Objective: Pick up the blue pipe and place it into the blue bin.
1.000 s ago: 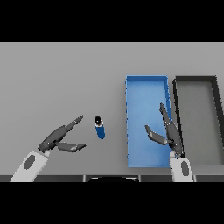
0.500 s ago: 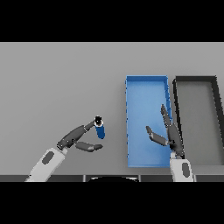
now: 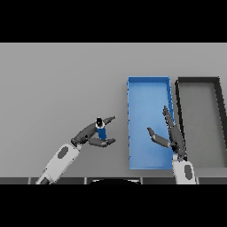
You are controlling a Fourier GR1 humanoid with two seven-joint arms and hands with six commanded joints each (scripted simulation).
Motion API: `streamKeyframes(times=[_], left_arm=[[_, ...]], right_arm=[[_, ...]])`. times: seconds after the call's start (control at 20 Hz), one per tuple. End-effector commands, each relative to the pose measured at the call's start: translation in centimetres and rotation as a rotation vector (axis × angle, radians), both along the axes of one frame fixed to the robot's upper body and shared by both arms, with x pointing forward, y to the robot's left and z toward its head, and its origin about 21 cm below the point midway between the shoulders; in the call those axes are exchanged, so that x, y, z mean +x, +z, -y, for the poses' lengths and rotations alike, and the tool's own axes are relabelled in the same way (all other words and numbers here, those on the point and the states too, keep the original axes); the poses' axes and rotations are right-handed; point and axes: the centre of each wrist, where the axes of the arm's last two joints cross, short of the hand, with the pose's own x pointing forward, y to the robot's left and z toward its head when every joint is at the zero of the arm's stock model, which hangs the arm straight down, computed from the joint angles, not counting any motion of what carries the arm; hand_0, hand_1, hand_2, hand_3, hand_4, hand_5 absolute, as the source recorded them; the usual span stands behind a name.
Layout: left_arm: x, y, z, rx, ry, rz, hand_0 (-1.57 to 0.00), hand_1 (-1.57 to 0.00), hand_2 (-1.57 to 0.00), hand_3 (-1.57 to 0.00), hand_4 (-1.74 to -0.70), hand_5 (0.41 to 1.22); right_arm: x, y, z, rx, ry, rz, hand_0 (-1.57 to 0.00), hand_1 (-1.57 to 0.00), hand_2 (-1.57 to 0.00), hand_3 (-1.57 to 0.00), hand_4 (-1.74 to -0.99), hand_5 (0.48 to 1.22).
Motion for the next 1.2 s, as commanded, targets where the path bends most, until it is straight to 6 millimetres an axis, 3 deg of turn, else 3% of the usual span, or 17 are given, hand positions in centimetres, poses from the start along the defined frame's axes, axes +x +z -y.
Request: streamKeyframes(times=[0.0, 0.1, 0.2, 0.4, 0.55, 0.85, 1.15], left_arm=[[0.1, -0.5, 0.3, -0.025, 0.011, -0.023, -0.02, -0.16, -0.29, -0.26, -1.21, 0.607], [-0.1, -0.8, 0.9, -0.077, 0.044, -0.052, -0.44, -0.59, -0.70, -0.72, -1.35, 0.828], [-0.1, -0.8, 1.3, -0.097, 0.051, -0.039, -0.85, -0.94, -1.01, -1.00, -1.48, 0.969], [-1.2, -1.1, 2.2, -0.108, 0.051, 0.021, -1.28, -1.31, -1.34, -1.27, -1.63, 1.118], [-1.2, -0.7, 2.3, -0.125, 0.054, 0.054, -1.42, -1.44, -1.45, -1.37, -1.68, 1.168], [-1.0, 3.7, 4.3, -0.241, -0.029, 0.171, -1.53, -1.54, -1.54, -1.44, -1.72, 1.207], [-0.6, 7.3, 4.6, -0.226, -0.084, 0.182, -1.56, -1.56, -1.56, -1.45, -1.73, 1.217]], right_arm=[[0.1, 0.3, 0.2, 0.000, 0.000, 0.014, 0.00, 0.00, 0.00, 0.00, -1.261, 0.600], [0.0, 0.1, 0.1, -0.001, 0.009, 0.015, 0.00, 0.00, 0.00, 0.00, -1.259, 0.602], [0.3, 0.2, -0.1, 0.002, 0.003, 0.021, 0.00, 0.00, 0.00, 0.00, -1.261, 0.609], [0.7, 0.1, -0.2, -0.003, 0.003, 0.009, 0.00, 0.00, 0.00, 0.00, -1.258, 0.615], [0.8, 0.1, 0.0, -0.012, 0.013, 0.013, 0.00, 0.00, 0.00, 0.00, -1.250, 0.622], [0.5, 0.2, 0.2, -0.040, 0.003, 0.008, 0.00, 0.00, 0.00, 0.00, -1.228, 0.629], [0.1, 0.1, 0.2, -0.036, 0.005, 0.034, 0.00, 0.00, 0.00, 0.00, -1.208, 0.640]])
